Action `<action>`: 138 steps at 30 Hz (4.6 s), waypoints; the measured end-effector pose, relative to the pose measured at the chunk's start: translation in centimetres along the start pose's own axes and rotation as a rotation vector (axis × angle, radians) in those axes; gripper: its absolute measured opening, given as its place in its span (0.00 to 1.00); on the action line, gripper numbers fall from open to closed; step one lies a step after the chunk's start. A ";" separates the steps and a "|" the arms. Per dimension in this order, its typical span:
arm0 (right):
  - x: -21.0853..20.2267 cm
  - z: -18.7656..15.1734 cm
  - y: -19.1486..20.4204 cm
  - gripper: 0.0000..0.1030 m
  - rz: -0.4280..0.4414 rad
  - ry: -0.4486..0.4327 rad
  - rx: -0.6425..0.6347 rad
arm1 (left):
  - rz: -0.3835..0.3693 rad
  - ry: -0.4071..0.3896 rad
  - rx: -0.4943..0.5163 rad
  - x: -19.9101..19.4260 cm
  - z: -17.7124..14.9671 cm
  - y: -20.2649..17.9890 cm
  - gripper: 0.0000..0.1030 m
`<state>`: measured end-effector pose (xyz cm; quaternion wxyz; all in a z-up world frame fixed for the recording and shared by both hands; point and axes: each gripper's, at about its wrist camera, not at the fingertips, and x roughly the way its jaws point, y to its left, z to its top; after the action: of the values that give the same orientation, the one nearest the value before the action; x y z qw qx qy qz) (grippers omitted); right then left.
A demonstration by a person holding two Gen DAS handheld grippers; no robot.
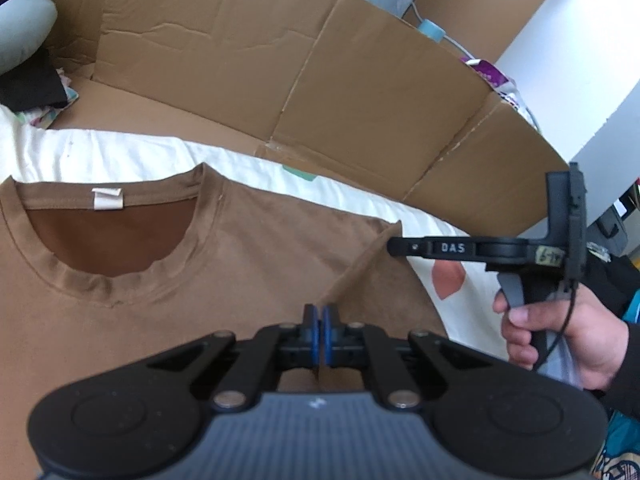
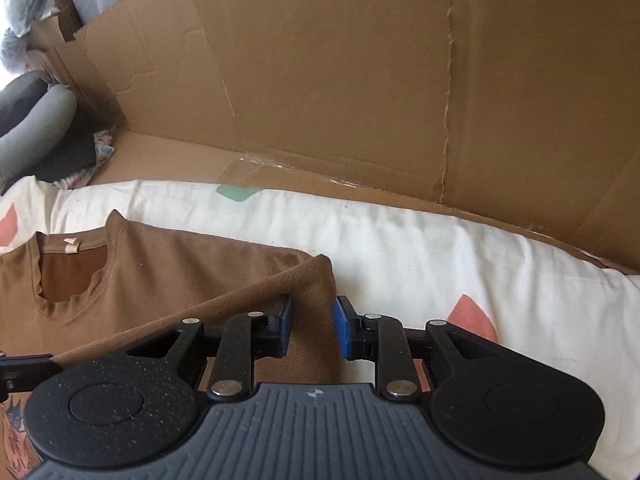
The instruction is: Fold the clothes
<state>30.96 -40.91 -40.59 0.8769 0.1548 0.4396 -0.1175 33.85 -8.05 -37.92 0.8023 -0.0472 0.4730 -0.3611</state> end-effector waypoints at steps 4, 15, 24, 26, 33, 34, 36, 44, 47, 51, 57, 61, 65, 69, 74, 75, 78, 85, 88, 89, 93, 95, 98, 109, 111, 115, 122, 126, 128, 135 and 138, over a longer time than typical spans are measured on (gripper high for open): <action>0.9 0.2 0.5 0.26 -0.026 0.011 -0.023 | 0.013 0.002 -0.022 0.1 0.1 0.7 0.02; 2.2 1.0 0.2 0.11 -0.079 0.031 -0.068 | 0.059 0.016 -0.046 1.6 0.8 1.8 0.01; 0.8 1.6 -1.4 0.16 -0.004 0.062 -0.039 | 0.072 0.055 -0.096 3.4 0.0 3.5 0.02; -0.3 1.4 -1.9 0.17 0.012 0.059 -0.027 | 0.072 0.054 -0.093 3.3 -0.1 3.5 0.02; -2.7 -1.4 -0.8 0.18 0.054 0.099 -0.086 | 0.083 0.053 -0.096 2.8 0.2 3.6 0.19; -2.8 -1.8 -0.7 0.18 0.057 0.108 -0.093 | 0.085 0.049 -0.097 2.6 0.2 3.6 0.26; -2.9 -2.6 -0.3 0.18 0.058 0.131 -0.119 | 0.083 0.051 -0.098 2.2 0.1 3.5 0.29; -4.7 -5.5 -0.5 0.18 0.051 0.190 -0.145 | 0.051 0.103 -0.112 1.8 -1.2 2.3 0.33; -5.8 -6.9 -0.8 0.18 0.057 0.209 -0.130 | 0.032 0.121 -0.113 1.9 -1.7 1.5 0.33; -6.9 -8.8 -1.1 0.18 0.046 0.226 -0.117 | 0.018 0.142 -0.111 2.0 -2.5 0.2 0.33; -8.5 -11.2 -1.1 0.19 0.024 0.218 -0.094 | -0.011 0.174 -0.108 2.0 -5.0 -2.5 0.34; -9.6 -12.3 -0.8 0.19 0.021 0.207 -0.102 | 0.001 0.201 -0.072 1.8 -6.2 -3.8 0.34; -11.2 -11.8 -1.2 0.21 0.037 0.181 -0.073 | 0.025 0.205 -0.037 -0.4 -5.5 -4.4 0.37; -14.3 -10.9 -0.9 0.39 0.029 0.146 -0.065 | 0.077 0.224 0.063 -4.2 -4.2 -5.6 0.43; -18.9 -9.7 -0.1 0.47 0.037 0.111 -0.057 | 0.103 0.206 0.074 -9.9 -2.9 -6.0 0.54; -19.7 -9.4 0.2 0.47 0.036 0.109 -0.063 | 0.115 0.196 0.075 -10.9 -2.7 -6.1 0.55; -22.4 -8.2 1.0 0.49 0.044 0.117 -0.066 | 0.154 0.185 0.044 -13.9 -2.1 -5.7 0.56; -27.7 -5.9 3.8 0.65 0.062 0.138 -0.098 | 0.212 0.160 0.035 -21.0 -0.6 -5.4 0.56; -30.0 -4.9 5.1 0.66 0.057 0.135 -0.101 | 0.240 0.138 0.023 -24.2 0.2 -5.2 0.56; -30.7 -4.6 5.4 0.68 0.056 0.137 -0.099 | 0.249 0.131 0.015 -25.3 0.4 -5.1 0.56; -33.4 -2.5 6.8 0.69 0.040 0.209 -0.092 | 0.299 0.109 -0.021 -29.6 0.8 -5.0 0.57; -35.0 -1.4 7.5 0.70 0.044 0.229 -0.103 | 0.301 0.105 -0.032 -31.6 0.7 -5.0 0.60; -37.6 -0.1 8.5 0.76 0.024 0.228 -0.115 | 0.323 0.086 -0.029 -34.5 0.2 -5.1 0.69; -42.4 1.2 11.4 0.81 0.068 0.192 -0.123 | 0.379 0.053 -0.066 -41.7 -2.9 -4.1 0.75; -42.2 1.1 11.9 0.81 0.093 0.187 -0.106 | 0.424 0.051 -0.066 -42.7 -3.5 -3.8 0.75; -41.5 0.7 12.9 0.81 0.158 0.193 -0.056 | 0.446 0.036 -0.064 -44.7 -4.6 -3.4 0.77; -39.6 -1.0 14.5 0.82 0.177 0.177 -0.009 | 0.471 0.019 -0.071 -46.3 -6.2 -2.2 0.78; -38.2 -2.3 15.6 0.82 0.173 0.169 -0.006 | 0.492 -0.001 -0.113 -46.2 -7.5 -0.7 0.78; -37.6 -3.0 16.0 0.82 0.176 0.144 -0.010 | 0.506 -0.010 -0.115 -45.9 -8.2 0.0 0.78; -34.1 -5.5 16.6 0.82 0.163 0.124 0.011 | 0.502 -0.034 -0.169 -44.4 -9.8 2.4 0.89; -32.9 -6.3 16.9 0.82 0.175 0.115 0.014 | 0.514 -0.035 -0.171 -43.5 -10.5 3.3 0.89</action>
<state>12.83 -20.63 -14.68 0.8560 0.2050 0.4734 -0.0344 14.56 24.29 -13.56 0.8688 0.0004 0.4843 -0.1034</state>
